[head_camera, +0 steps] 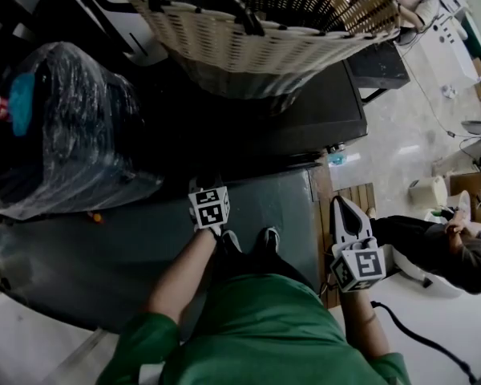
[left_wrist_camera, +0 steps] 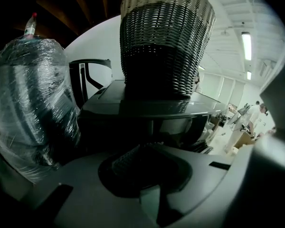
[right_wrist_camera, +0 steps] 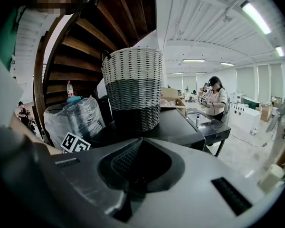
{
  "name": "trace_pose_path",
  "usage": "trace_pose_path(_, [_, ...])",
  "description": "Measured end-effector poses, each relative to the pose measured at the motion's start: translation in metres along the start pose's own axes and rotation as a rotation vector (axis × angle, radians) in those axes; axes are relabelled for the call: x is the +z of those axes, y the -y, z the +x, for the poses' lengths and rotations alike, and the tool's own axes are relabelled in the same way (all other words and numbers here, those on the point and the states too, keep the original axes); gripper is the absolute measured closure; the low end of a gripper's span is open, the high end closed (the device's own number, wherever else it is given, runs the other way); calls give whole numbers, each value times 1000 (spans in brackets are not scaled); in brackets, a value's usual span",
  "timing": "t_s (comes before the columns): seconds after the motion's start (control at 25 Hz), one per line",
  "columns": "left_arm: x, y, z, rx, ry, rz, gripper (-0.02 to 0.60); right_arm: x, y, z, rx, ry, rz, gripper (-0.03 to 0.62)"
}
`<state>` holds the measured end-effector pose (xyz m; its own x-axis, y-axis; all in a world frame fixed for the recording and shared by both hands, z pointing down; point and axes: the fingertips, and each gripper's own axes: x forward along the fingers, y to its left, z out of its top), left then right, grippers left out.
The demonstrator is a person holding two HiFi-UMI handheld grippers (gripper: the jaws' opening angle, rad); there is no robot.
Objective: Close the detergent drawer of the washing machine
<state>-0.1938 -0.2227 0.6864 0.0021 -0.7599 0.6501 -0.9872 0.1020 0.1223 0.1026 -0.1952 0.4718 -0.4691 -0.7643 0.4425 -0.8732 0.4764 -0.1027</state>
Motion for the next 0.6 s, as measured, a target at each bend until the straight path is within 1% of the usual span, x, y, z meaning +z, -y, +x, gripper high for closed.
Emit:
trace_pose_path(0.12, [0,1,-3,-37,-11,30,526,5,-3,-4,9,25,5,571])
trace_pose_path(0.2, [2,-2,-13,-49,4,26,527,10,-6,-7,16,44,3,571])
trace_pose_path(0.4, [18,-14,-59,-51,97,-24,526,21,-9,-15,31,79,3,571])
trace_pose_path(0.48, [30,-11,-79,-71,138,-46,526,26,-11,-16,41,91,-4,571])
trace_pose_path(0.6, [46,-3,-110,-112,185,-112,526,34,-17,-18,61,104,-28,571])
